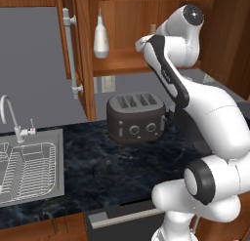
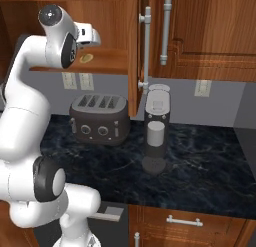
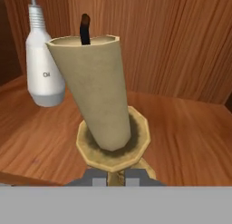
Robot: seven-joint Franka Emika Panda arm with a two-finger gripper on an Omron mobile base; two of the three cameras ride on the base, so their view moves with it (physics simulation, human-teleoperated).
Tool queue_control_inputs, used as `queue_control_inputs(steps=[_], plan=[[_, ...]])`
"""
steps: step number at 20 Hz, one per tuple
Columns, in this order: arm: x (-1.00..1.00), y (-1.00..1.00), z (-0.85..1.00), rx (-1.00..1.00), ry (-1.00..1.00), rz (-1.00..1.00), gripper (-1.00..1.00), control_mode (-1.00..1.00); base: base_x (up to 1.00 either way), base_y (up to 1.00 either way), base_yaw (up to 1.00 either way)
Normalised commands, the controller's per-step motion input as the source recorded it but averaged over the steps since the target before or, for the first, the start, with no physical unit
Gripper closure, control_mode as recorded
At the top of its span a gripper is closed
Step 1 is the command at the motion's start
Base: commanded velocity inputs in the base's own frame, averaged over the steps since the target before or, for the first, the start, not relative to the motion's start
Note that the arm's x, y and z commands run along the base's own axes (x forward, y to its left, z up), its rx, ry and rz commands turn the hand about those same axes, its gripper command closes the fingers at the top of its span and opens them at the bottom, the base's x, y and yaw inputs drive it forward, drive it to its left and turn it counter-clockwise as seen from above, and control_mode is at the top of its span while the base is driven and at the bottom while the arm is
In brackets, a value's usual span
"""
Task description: Pick the candle and candle from the dining table and place them in the open cabinet. Close the cabinet after placing the objects.
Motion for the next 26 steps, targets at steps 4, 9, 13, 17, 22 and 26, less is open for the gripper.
queue_control_inputs(steps=[4,9,13,17,22,26], plan=[[0.34,0.04,0.00,0.03,0.04,-0.06,1.00,-1.00,0.00,0.00,0.00],[0.20,0.01,0.00,0.08,0.05,-0.05,1.00,-1.00,0.00,0.00,0.00],[0.03,0.00,0.00,0.09,0.04,-0.01,1.00,-1.00,0.00,0.00,0.00],[0.00,0.00,0.00,0.07,0.04,0.00,1.00,-1.00,0.00,0.00,0.00],[0.00,0.00,-0.01,0.01,0.01,0.00,1.00,-1.00,0.00,0.00,0.00],[0.03,0.00,-0.15,-0.05,0.00,-0.02,1.00,-1.00,0.00,0.00,0.00]])
